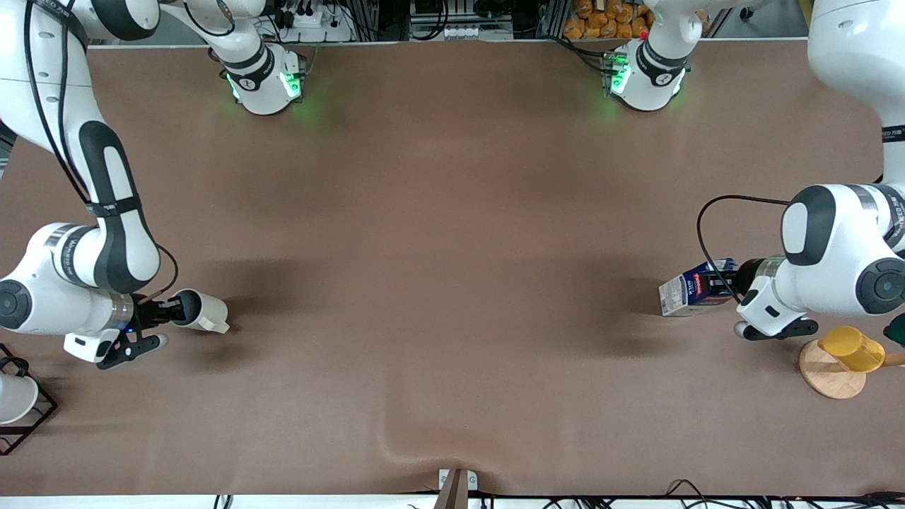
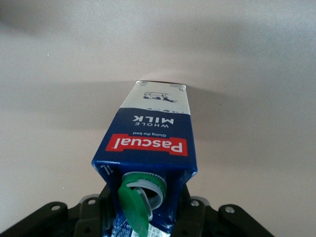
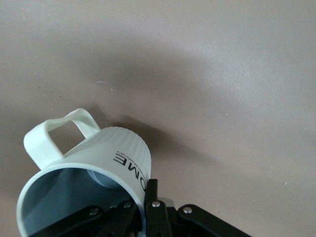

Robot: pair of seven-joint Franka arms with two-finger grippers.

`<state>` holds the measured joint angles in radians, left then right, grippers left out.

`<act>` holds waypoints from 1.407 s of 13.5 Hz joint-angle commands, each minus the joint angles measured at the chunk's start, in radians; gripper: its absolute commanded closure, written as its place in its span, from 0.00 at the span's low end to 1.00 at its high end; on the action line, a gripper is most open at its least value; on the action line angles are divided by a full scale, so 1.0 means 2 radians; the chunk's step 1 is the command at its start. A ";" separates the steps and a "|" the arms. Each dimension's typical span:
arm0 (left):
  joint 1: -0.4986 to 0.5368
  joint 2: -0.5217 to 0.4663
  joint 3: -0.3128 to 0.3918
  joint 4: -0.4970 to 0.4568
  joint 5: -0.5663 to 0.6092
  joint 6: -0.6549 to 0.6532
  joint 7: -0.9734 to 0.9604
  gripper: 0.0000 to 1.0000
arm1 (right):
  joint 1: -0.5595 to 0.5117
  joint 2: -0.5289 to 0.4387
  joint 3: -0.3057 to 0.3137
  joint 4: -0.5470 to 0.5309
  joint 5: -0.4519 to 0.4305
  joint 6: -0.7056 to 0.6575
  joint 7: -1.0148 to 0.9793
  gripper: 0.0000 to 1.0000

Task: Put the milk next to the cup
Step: 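Grasp the white mug with the right gripper and lift the carton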

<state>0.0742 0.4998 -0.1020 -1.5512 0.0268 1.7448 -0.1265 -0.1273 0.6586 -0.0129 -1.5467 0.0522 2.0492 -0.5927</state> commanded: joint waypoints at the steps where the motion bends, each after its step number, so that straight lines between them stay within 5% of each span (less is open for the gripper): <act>1: -0.002 -0.003 0.000 0.006 -0.005 0.004 -0.005 0.50 | -0.001 -0.013 0.012 0.010 0.005 -0.014 -0.030 1.00; 7: 0.000 -0.037 -0.005 0.013 -0.006 -0.003 -0.003 0.50 | 0.003 -0.029 0.025 0.009 0.005 -0.033 -0.030 1.00; 19: -0.001 -0.114 -0.030 0.035 -0.011 -0.116 -0.003 0.50 | 0.007 -0.048 0.042 0.009 0.005 -0.050 -0.026 1.00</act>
<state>0.0689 0.2997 -0.1513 -1.4960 0.0259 1.5675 -0.1265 -0.1198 0.6058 0.0502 -1.5165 0.0527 1.9871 -0.6399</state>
